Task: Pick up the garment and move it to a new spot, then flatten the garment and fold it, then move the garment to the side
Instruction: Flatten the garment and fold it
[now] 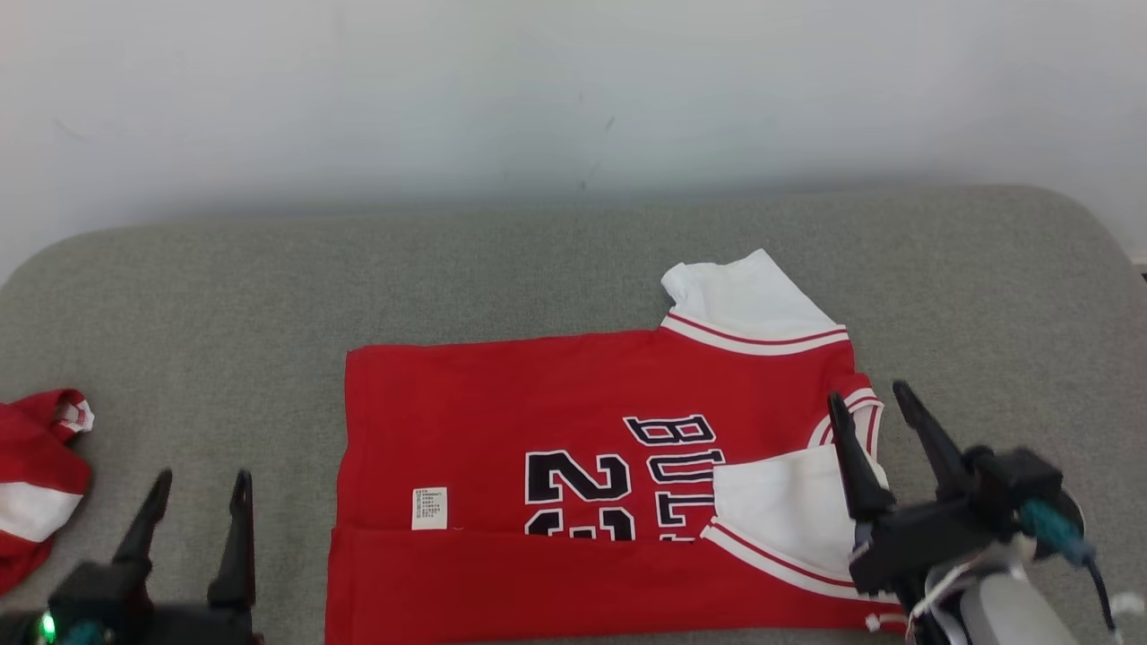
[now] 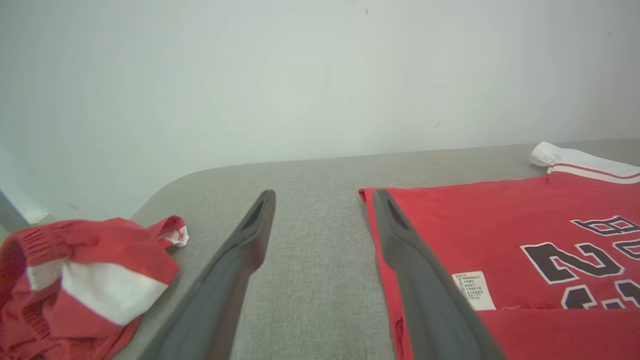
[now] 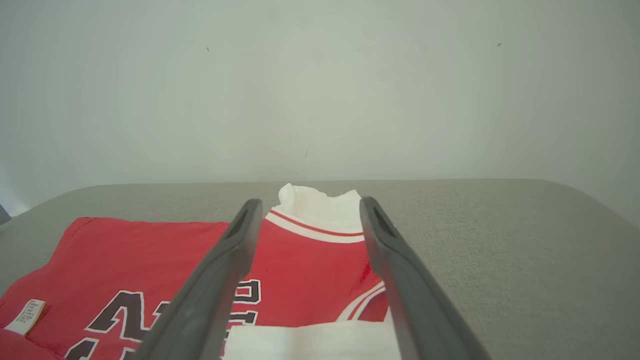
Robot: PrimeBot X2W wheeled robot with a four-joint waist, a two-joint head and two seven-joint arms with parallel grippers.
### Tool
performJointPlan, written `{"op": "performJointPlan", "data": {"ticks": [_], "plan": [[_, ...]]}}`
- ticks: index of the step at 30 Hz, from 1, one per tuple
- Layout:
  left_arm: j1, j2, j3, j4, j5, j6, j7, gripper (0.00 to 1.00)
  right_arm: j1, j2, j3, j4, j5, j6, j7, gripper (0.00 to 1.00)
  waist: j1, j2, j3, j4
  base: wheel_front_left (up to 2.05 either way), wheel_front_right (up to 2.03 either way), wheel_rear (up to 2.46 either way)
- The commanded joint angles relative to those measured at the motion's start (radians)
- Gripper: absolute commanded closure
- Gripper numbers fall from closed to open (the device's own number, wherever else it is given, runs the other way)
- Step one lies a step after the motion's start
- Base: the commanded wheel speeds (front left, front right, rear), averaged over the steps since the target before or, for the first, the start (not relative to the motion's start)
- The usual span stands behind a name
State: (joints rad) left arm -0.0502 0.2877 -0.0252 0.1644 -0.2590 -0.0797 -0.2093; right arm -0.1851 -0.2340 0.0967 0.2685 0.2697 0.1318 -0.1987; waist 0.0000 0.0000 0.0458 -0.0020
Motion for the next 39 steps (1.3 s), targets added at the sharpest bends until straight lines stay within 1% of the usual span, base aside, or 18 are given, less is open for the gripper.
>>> {"op": "performJointPlan", "data": {"ticks": [1, 4, 6, 7, 10, 12, 17, 23, 27, 28, 34, 39], "plan": [[-0.035, 0.008, -0.003, 0.008, -0.020, -0.007, 0.015, 0.00, -0.039, -0.009, 0.007, 0.014, 0.003, -0.002, 0.013, 0.00, 0.0000, 0.0000, 0.054, -0.015, 0.00, 0.00, 0.00], [-0.180, 0.038, -0.013, 0.039, -0.065, -0.029, 0.076, 0.00, -0.191, -0.037, 0.021, 0.082, 0.013, -0.002, 0.044, 0.00, 0.0000, 0.0000, 0.115, -0.024, 0.00, 0.00, 0.00], [-0.274, 0.057, -0.022, 0.071, -0.103, -0.041, 0.117, 0.00, -0.295, -0.045, 0.039, 0.129, 0.017, -0.002, 0.051, 0.00, 0.0000, 0.0000, 0.157, -0.029, 0.00, 0.00, 0.00], [-0.318, 0.072, -0.033, 0.087, -0.111, -0.044, 0.137, 0.00, -0.344, -0.047, 0.050, 0.154, 0.018, -0.002, 0.053, 0.00, 0.0000, 0.0000, 0.175, -0.032, 0.00, 0.00, 0.00], [-0.435, 0.092, -0.065, 0.133, -0.154, -0.049, 0.189, 0.00, -0.475, -0.052, 0.072, 0.237, 0.012, -0.002, 0.064, 0.00, 0.0000, 0.0000, 0.230, -0.038, 0.00, 0.00, 0.00], [-0.495, 0.102, -0.087, 0.169, -0.189, -0.052, 0.219, 0.00, -0.552, -0.048, 0.084, 0.297, 0.010, -0.002, 0.070, 0.00, 0.0000, 0.0000, 0.260, -0.041, 0.00, 0.00, 0.00], [-0.599, 0.122, -0.186, 0.242, -0.266, -0.050, 0.275, 0.00, -0.700, -0.038, 0.119, 0.448, -0.001, -0.002, 0.071, 0.00, 0.0000, 0.0000, 0.318, -0.042, 0.00, 0.00, 0.00], [-0.660, 0.129, -0.251, 0.339, -0.333, -0.050, 0.328, 0.00, -0.829, -0.023, 0.149, 0.612, -0.004, -0.002, 0.049, 0.00, 0.0000, 0.0000, 0.360, -0.044, 0.00, 0.00, 0.00], [-0.682, 0.129, -0.284, 0.365, -0.382, -0.050, 0.338, 0.00, -0.886, -0.013, 0.173, 0.696, -0.002, -0.003, 0.015, 0.00, 0.0000, 0.0000, 0.368, -0.043, 0.00, 0.00, 0.00], [-0.682, 0.129, -0.284, 0.365, -0.382, -0.050, 0.338, 0.00, -0.886, -0.013, 0.173, 0.696, -0.002, -0.003, 0.015, 0.00, 0.0000, 0.0000, 0.368, -0.043, 0.00, 0.00, 0.00], [-0.707, 0.154, -0.332, 0.402, -0.397, -0.051, 0.368, 0.00, -0.937, 0.002, 0.203, 0.792, -0.007, -0.002, -0.011, 0.00, 0.0000, 0.0000, 0.375, -0.041, 0.00, 0.00, 0.00], [-0.743, 0.143, -0.347, 0.434, -0.425, -0.051, 0.376, 0.00, -0.987, 0.007, 0.229, 0.868, -0.023, -0.002, 0.005, 0.00, 0.0000, 0.0000, 0.398, -0.044, 0.00, 0.00, 0.00]]}}
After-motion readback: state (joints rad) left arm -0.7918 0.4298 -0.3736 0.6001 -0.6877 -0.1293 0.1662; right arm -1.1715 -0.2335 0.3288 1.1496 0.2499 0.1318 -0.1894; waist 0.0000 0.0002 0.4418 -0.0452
